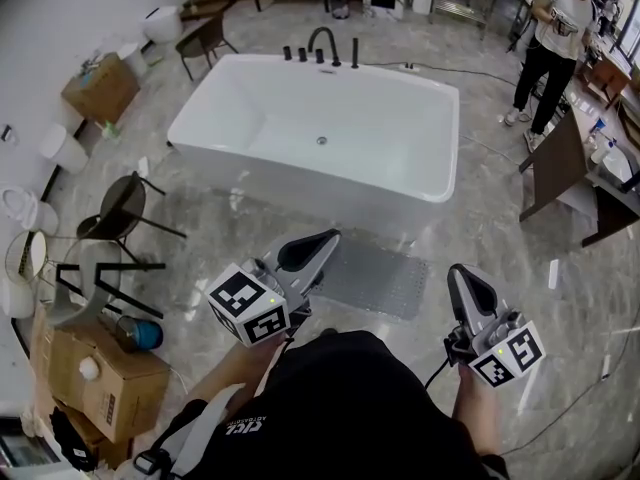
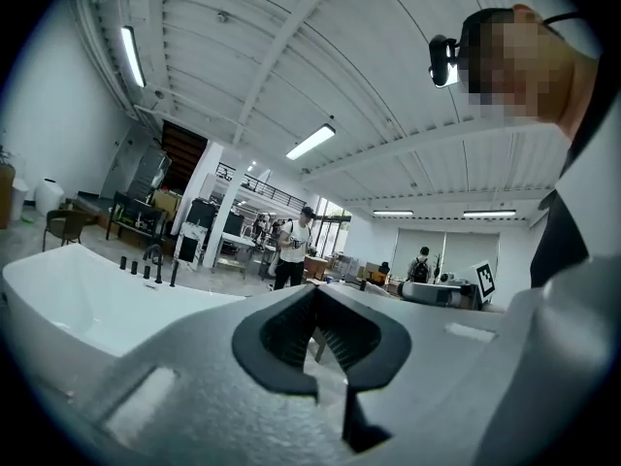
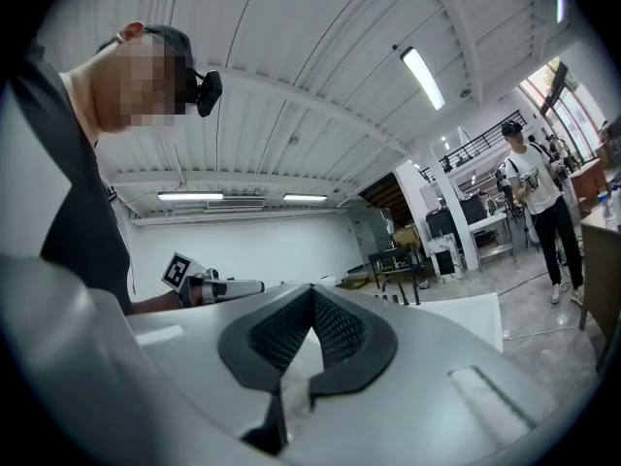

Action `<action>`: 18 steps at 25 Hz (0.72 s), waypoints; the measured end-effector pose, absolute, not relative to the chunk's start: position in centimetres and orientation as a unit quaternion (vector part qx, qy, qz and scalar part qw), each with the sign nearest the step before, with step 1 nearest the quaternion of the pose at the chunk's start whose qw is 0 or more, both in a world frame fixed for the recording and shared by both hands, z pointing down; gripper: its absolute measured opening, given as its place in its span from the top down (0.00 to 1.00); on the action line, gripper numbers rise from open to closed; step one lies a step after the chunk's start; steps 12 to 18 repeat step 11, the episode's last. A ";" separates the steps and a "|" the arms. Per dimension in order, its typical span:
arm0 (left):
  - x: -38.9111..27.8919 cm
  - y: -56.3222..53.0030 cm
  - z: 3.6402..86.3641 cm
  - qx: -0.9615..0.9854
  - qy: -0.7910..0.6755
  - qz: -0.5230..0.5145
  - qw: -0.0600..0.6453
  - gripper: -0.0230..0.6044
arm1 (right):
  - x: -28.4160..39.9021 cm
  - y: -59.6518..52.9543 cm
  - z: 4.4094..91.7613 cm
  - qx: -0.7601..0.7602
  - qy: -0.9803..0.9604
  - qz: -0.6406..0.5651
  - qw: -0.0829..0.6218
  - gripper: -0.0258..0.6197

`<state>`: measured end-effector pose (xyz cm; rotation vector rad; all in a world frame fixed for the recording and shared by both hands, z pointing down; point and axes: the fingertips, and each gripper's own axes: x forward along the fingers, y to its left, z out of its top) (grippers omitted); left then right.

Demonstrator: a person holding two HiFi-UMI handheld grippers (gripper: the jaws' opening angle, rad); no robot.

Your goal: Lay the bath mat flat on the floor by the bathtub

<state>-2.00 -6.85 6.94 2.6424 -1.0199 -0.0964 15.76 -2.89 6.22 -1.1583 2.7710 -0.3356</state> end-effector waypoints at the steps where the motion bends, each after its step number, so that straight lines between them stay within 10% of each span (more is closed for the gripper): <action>1: -2.1 -6.8 6.8 0.921 -0.360 -0.029 0.145 0.95 | 15.7 -2.9 6.2 -0.382 0.916 -0.111 0.059 0.96; 18: -2.1 -6.1 5.5 0.920 -0.387 0.025 0.046 0.95 | 14.3 -2.9 6.0 -0.361 0.923 -0.115 0.069 0.96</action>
